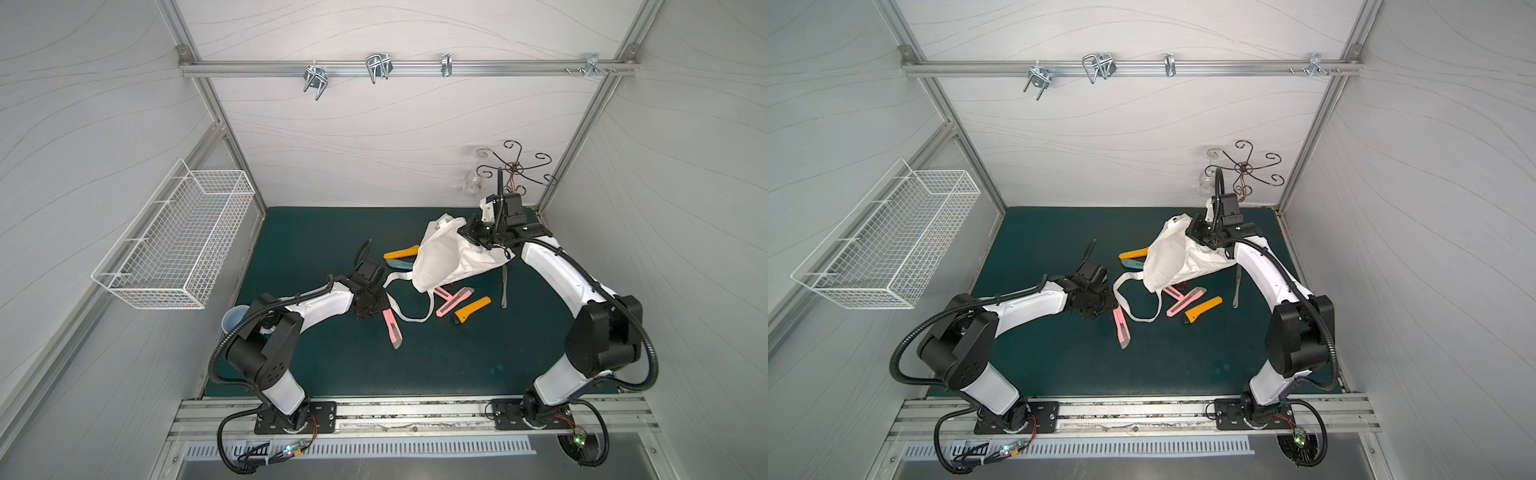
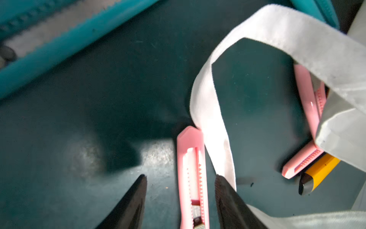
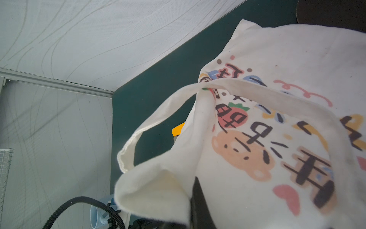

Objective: Place the art knife into the pouch
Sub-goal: Pick up the utility knife at the center of the board.

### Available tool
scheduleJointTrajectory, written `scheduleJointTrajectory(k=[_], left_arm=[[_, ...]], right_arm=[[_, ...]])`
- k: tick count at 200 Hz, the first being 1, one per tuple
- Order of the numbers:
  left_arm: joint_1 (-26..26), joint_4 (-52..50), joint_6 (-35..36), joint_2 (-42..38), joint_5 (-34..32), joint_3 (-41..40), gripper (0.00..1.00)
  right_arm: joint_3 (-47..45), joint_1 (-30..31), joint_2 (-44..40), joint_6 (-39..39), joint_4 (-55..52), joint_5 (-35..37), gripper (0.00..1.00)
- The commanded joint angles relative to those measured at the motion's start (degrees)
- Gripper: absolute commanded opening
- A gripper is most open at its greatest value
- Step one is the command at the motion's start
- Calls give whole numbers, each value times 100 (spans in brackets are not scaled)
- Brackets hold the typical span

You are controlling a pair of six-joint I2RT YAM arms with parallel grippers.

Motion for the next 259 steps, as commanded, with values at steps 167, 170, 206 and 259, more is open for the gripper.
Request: scheduleJointTrajectory(k=[167, 170, 206, 259], left_arm=[[-462, -234, -1778, 200, -267, 90, 46], [-469, -248, -1817, 212, -259, 99, 46], [-536, -443, -2280, 324, -166, 292, 43], [-541, -1281, -2620, 546, 36, 752, 29]], right_arm=[[-172, 341, -345, -441, 7, 587, 0], [-181, 348, -345, -463, -1, 604, 0], [-259, 414, -449, -589, -59, 781, 0], [-325, 421, -582, -678, -117, 930, 0]])
